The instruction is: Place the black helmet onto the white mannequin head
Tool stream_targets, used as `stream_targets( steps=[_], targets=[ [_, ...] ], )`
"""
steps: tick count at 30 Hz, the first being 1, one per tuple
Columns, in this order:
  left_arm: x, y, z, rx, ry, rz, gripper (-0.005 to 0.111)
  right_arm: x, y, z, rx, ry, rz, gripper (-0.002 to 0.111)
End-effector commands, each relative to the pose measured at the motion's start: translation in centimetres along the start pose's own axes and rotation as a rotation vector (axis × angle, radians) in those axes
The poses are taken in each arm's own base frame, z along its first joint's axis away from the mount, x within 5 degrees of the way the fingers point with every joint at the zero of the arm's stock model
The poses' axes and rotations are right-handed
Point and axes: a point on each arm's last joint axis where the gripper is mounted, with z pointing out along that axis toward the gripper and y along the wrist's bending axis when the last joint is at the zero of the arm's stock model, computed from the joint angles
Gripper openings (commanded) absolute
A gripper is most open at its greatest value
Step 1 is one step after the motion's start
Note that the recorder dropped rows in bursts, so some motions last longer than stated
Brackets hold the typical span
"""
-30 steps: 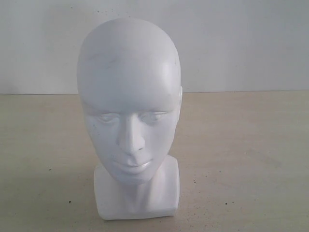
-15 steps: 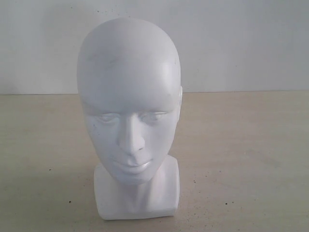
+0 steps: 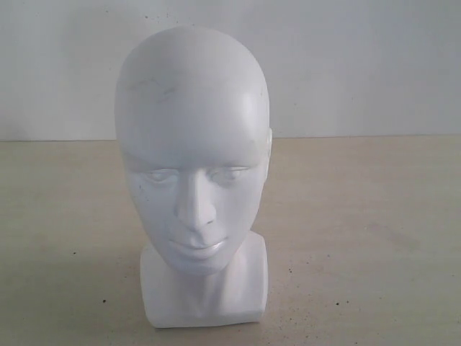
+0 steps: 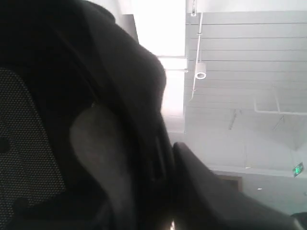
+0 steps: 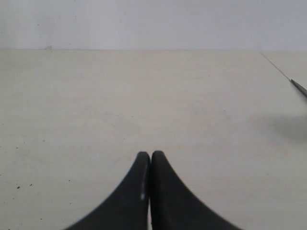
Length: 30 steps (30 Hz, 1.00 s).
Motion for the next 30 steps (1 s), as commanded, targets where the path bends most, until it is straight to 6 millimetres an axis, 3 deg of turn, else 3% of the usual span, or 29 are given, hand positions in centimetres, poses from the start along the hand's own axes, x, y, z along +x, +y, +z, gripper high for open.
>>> stream_targets(
  steps=[1,5,9,15,24,30],
  targets=[
    [0.3,2.3,0.1,-0.008,-0.054,-0.179,0.005,-0.1,-0.1,0.0,0.009,-0.013,-0.005,0.0],
    [0.9,4.0,0.2,-0.04,-0.053,-0.272,0.005,-0.1,-0.1,0.0,0.009,-0.013,-0.005,0.0],
    [1.0,4.5,0.5,-0.037,-0.043,-0.348,0.005,-0.1,-0.1,0.0,0.009,-0.013,-0.005,0.0],
    [0.9,3.7,1.4,0.003,0.029,-0.36,0.005,-0.1,-0.1,0.0,0.009,-0.013,-0.005,0.0],
    [2.9,1.9,2.6,0.101,0.065,-0.395,0.005,-0.1,-0.1,0.0,0.009,-0.013,-0.005,0.0],
    [3.9,1.5,3.1,0.132,0.04,-0.41,0.005,-0.7,-0.3,-0.1,0.04,-0.081,-0.159,0.0]
  ],
)
